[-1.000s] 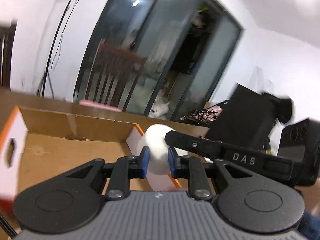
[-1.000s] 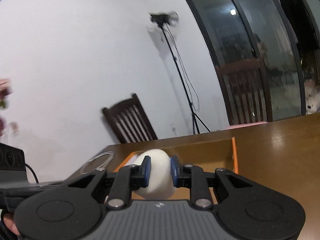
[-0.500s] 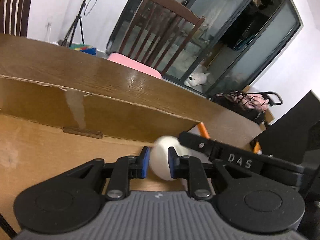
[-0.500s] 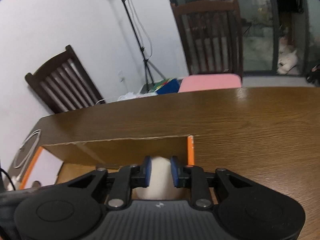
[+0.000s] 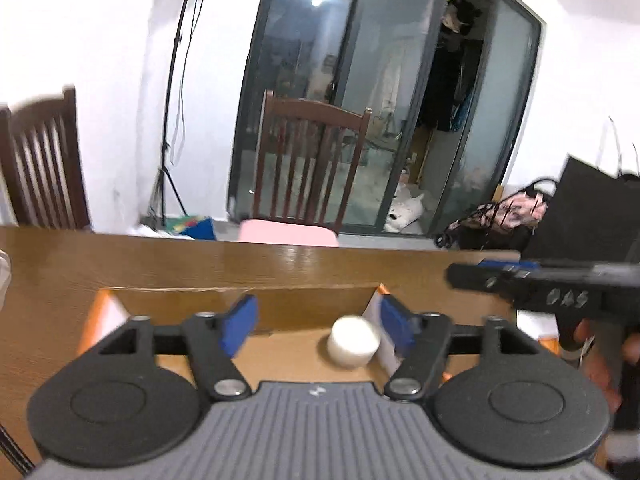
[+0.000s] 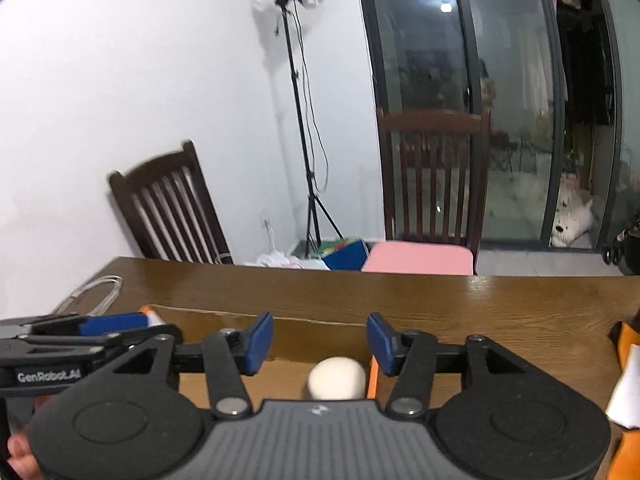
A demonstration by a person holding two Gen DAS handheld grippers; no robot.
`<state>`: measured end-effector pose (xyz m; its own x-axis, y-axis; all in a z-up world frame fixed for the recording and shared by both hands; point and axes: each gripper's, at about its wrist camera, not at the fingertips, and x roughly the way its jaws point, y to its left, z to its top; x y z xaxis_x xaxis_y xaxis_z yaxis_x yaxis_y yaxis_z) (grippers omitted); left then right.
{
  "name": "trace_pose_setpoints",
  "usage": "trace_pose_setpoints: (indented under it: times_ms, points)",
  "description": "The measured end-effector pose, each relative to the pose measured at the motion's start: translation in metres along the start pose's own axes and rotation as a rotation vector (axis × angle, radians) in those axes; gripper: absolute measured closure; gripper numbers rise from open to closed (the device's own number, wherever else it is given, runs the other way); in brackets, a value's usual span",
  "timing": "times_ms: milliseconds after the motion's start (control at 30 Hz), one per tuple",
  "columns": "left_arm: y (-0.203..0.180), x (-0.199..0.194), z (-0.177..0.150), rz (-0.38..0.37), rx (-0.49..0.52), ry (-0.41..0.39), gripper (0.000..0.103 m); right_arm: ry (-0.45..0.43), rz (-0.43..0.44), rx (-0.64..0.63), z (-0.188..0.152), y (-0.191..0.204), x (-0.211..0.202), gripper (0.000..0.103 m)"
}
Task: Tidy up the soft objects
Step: 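Move the right gripper back to the pink-and-cream sponge block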
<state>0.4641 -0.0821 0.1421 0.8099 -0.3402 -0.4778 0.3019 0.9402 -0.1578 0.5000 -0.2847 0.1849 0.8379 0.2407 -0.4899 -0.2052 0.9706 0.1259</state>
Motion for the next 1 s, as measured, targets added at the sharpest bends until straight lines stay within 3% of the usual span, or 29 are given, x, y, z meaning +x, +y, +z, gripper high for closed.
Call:
trace_pose_setpoints:
  times_ms: [200,367,467,533,633,733,1000]
  points:
    - [-0.02,-0.114,-0.057,0.04,0.115,-0.134,0.013,-0.097,0.065,-0.044,-0.049,0.028,-0.102,0.034]
    - [-0.028,-0.193,-0.116,0.074,0.104,-0.218,0.003,-0.149,0.108,-0.047,-0.114,0.048,-0.169,0.022]
    - [-0.036,-0.231,-0.159,0.109,0.092,-0.253,0.0,-0.16,0.073,-0.024,-0.155,0.056,-0.199,0.02]
    - [-0.041,-0.252,-0.186,0.185,0.086,-0.278,0.0,-0.172,0.008,-0.039,-0.185,0.063,-0.214,0.019]
    - [-0.056,-0.271,-0.226,0.248,0.097,-0.276,0.0,-0.186,-0.078,-0.062,-0.23,0.075,-0.234,0.018]
    - [-0.064,-0.277,-0.254,0.228,0.112,-0.235,0.0,-0.146,-0.057,-0.042,-0.265,0.079,-0.245,0.018]
    - [-0.065,-0.284,-0.272,0.227,0.115,-0.196,0.0,-0.09,-0.045,-0.017,-0.311,0.087,-0.257,0.018]
